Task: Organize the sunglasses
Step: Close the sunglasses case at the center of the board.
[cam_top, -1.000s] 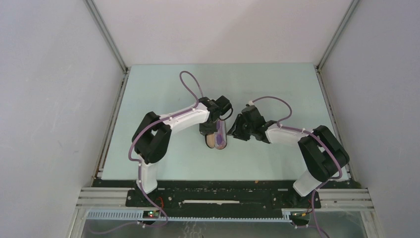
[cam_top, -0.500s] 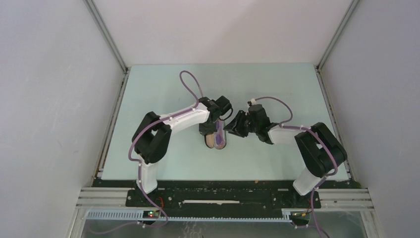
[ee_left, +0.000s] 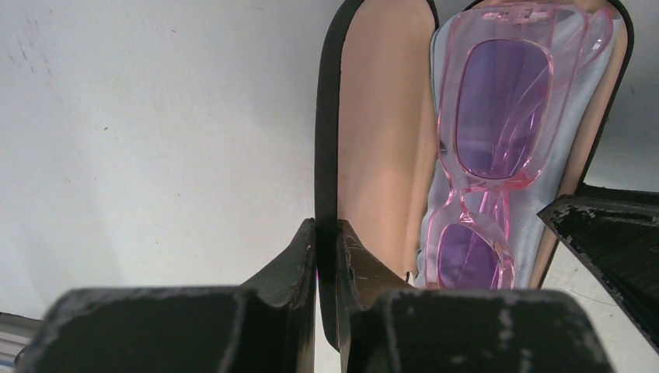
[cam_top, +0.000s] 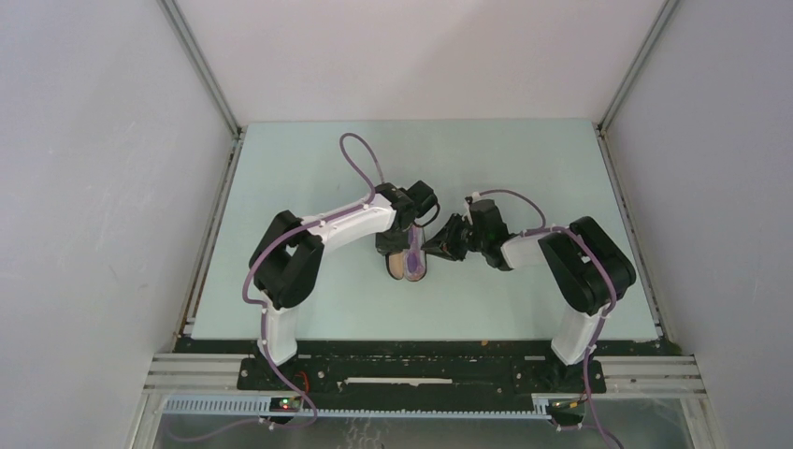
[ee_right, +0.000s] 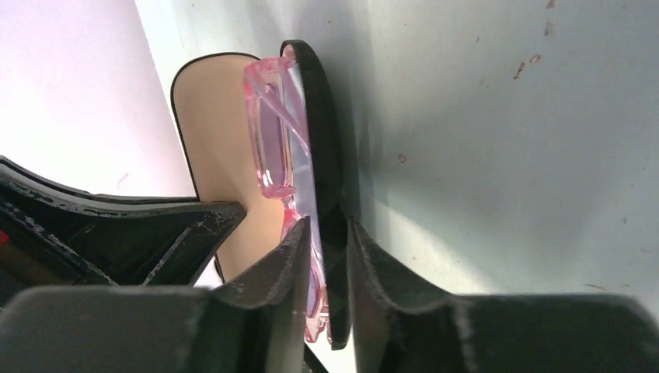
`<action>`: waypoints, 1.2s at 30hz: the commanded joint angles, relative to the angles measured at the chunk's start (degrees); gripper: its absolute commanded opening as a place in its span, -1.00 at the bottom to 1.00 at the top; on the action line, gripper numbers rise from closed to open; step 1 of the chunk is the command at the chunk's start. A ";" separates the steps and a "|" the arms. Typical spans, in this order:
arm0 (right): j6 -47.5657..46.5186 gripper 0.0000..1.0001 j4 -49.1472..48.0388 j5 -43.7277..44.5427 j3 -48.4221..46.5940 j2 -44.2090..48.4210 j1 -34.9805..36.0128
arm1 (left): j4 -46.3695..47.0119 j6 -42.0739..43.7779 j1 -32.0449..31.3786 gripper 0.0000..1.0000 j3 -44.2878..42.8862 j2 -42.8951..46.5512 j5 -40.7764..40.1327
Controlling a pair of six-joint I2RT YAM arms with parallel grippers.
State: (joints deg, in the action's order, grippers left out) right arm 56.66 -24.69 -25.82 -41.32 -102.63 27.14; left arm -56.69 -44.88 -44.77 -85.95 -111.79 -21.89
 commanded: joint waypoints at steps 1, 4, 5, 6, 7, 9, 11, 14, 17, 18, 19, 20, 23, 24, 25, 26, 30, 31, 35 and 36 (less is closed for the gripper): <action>2.33 -0.45 -4.68 -2.83 0.10 -1.54 -1.13 | 2.23 1.78 0.13 -0.91 -2.49 2.42 0.52; 2.10 -0.56 -4.56 -2.61 0.10 -1.32 -1.08 | 5.25 2.86 0.12 -0.73 -0.47 4.47 1.88; 1.93 -0.58 -4.49 -2.57 0.10 -1.22 -1.02 | 6.00 3.07 0.12 -0.69 0.01 5.03 2.20; 1.88 -0.59 -4.45 -2.43 0.10 -1.11 -1.00 | 6.43 3.20 0.13 -0.66 0.29 5.49 2.39; 1.86 -0.61 -4.41 -2.46 0.10 -1.09 -0.98 | 6.62 3.30 0.13 -0.64 0.32 5.60 2.50; 1.79 -0.66 -4.25 -2.39 0.10 -1.03 -0.94 | 6.68 3.47 0.12 -0.58 0.11 5.56 2.91; 1.63 -0.67 -3.94 -2.22 0.10 -0.85 -0.90 | 6.64 3.56 0.13 -0.53 0.08 5.61 3.27; 1.15 -0.68 -3.08 -1.34 0.10 -0.19 -0.64 | 7.27 3.65 0.12 -0.43 0.52 6.22 3.61; 0.68 -0.69 -2.34 -0.42 0.10 0.52 -0.35 | 7.85 3.98 0.04 -0.34 1.01 7.16 3.88; 0.52 -0.69 -2.11 -0.12 0.10 0.72 -0.29 | 8.02 4.08 0.04 -0.30 1.14 7.53 4.05; 0.43 -0.69 -1.90 0.08 0.10 0.96 -0.25 | 8.24 4.18 0.04 -0.28 1.34 7.91 4.31; 0.36 -0.69 -1.78 0.19 0.10 1.02 -0.24 | 8.52 4.31 0.04 -0.25 1.60 8.43 4.64; 0.41 -0.70 -1.34 0.31 0.10 0.90 -0.21 | 9.74 4.61 0.03 -0.01 2.82 10.00 5.78; 0.39 -0.70 -1.21 0.33 0.10 0.87 -0.24 | 10.30 4.67 0.04 0.03 3.27 10.68 6.14; 0.38 -0.70 -1.16 0.41 0.10 0.88 -0.17 | 10.77 4.68 0.02 0.13 3.83 11.34 6.35; 0.30 -0.70 -1.08 0.50 0.10 0.91 -0.11 | 11.10 4.64 0.03 0.15 4.32 11.89 6.56; 0.38 -0.70 -1.13 0.70 0.10 0.86 0.11 | 11.58 4.03 0.04 0.14 5.63 13.79 5.83; 0.41 -0.70 -1.14 0.66 0.10 0.85 0.11 | 11.66 3.63 0.04 0.11 6.05 14.78 5.19; 0.38 -0.70 -1.15 0.31 0.10 0.84 0.11 | 13.93 1.84 1.56 -0.05 9.42 19.30 6.53; 0.33 -0.70 -1.03 0.26 0.10 0.85 0.11 | 15.61 1.22 2.39 -0.10 10.92 20.78 7.91</action>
State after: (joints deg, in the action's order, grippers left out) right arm 57.30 -24.47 -25.54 -41.30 -103.94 26.89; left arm -45.21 -41.32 -44.21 -79.07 -98.02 -16.01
